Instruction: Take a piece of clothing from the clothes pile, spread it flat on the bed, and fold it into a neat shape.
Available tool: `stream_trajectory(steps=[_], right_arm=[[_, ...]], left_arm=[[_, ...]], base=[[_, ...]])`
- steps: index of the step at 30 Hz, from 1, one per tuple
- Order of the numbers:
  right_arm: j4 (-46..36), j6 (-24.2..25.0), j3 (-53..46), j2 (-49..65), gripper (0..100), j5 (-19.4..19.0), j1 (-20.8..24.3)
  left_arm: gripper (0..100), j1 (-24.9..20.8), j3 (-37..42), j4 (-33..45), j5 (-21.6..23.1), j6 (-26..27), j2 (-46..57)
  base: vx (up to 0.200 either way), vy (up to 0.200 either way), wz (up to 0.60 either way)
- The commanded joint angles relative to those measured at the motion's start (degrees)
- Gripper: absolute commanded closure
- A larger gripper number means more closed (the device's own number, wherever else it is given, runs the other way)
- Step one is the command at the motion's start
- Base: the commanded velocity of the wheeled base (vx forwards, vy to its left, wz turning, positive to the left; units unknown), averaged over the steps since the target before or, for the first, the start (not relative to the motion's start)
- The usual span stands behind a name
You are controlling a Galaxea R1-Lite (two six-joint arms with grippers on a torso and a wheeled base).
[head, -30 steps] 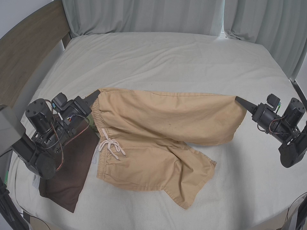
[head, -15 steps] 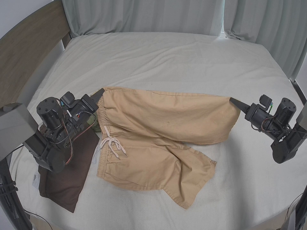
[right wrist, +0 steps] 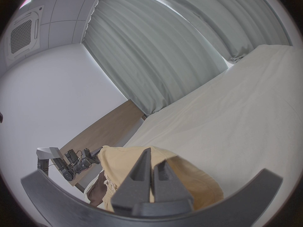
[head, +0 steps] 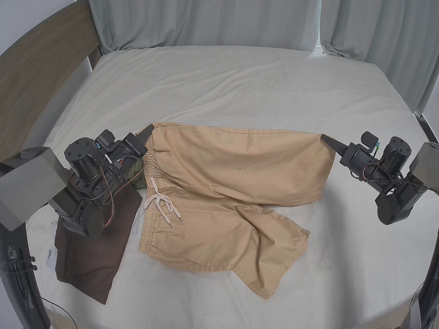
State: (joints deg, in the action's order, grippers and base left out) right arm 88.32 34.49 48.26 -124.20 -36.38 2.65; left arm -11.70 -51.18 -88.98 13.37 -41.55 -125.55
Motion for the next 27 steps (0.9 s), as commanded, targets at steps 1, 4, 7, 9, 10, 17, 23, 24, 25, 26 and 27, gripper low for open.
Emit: stream_trajectory(steps=[1, 4, 7, 9, 10, 17, 23, 24, 25, 26, 27], right_arm=[[0.0, 0.1, 3.3, -4.3, 100, 0.0, 0.1], [0.0, 0.1, 5.4, -6.1, 100, -0.1, 0.1], [0.0, 0.1, 7.6, -7.8, 100, 0.0, 0.2], [0.0, 0.1, 9.7, -9.3, 100, 0.1, 0.3], [0.0, 0.1, 10.4, -9.7, 100, 0.1, 0.4], [0.0, 0.8, 16.2, -13.0, 100, 0.1, 0.4], [-0.1, 1.5, 19.5, -15.6, 100, 0.1, 0.3], [-0.1, 1.5, 20.1, -16.2, 100, 0.1, 0.3], [-0.1, 1.5, 20.1, -16.2, 100, 0.1, 0.3], [-0.1, 1.5, 21.3, -17.2, 100, 0.1, 0.4], [-0.1, 1.5, 21.3, -17.2, 100, 0.1, 0.4]], left_arm=[[100, 0.5, -2.9, -0.1, 0.0, 0.0, -3.2], [100, 0.6, -4.5, -0.1, 0.0, -0.1, -4.5], [100, 1.0, -6.0, -0.1, -0.1, -0.1, -5.6], [100, 1.2, -7.3, -0.1, 0.0, -0.7, -6.4], [100, 1.3, -7.9, -0.1, 0.0, -1.1, -6.9], [100, 2.5, -14.0, -0.1, 0.1, -2.0, -11.5], [100, 2.9, -18.0, -0.1, 0.1, -2.0, -14.8], [100, 3.0, -18.6, -0.1, 0.1, -2.0, -15.2], [100, 3.0, -18.6, -0.1, 0.1, -2.0, -15.2], [100, 3.0, -19.7, -0.1, 0.2, -2.1, -15.9], [100, 3.0, -19.8, -0.1, 0.2, -2.1, -15.9]], base=[[0.000, 0.000, 0.00], [0.000, 0.000, 0.00], [0.000, 0.000, 0.00], [0.000, 0.000, 0.00], [0.000, 0.000, 0.00], [0.000, 0.000, 0.00], [0.000, 0.000, 0.00], [0.000, 0.000, 0.00], [0.000, 0.000, 0.00], [0.000, 0.000, 0.00], [0.000, 0.000, 0.00]])
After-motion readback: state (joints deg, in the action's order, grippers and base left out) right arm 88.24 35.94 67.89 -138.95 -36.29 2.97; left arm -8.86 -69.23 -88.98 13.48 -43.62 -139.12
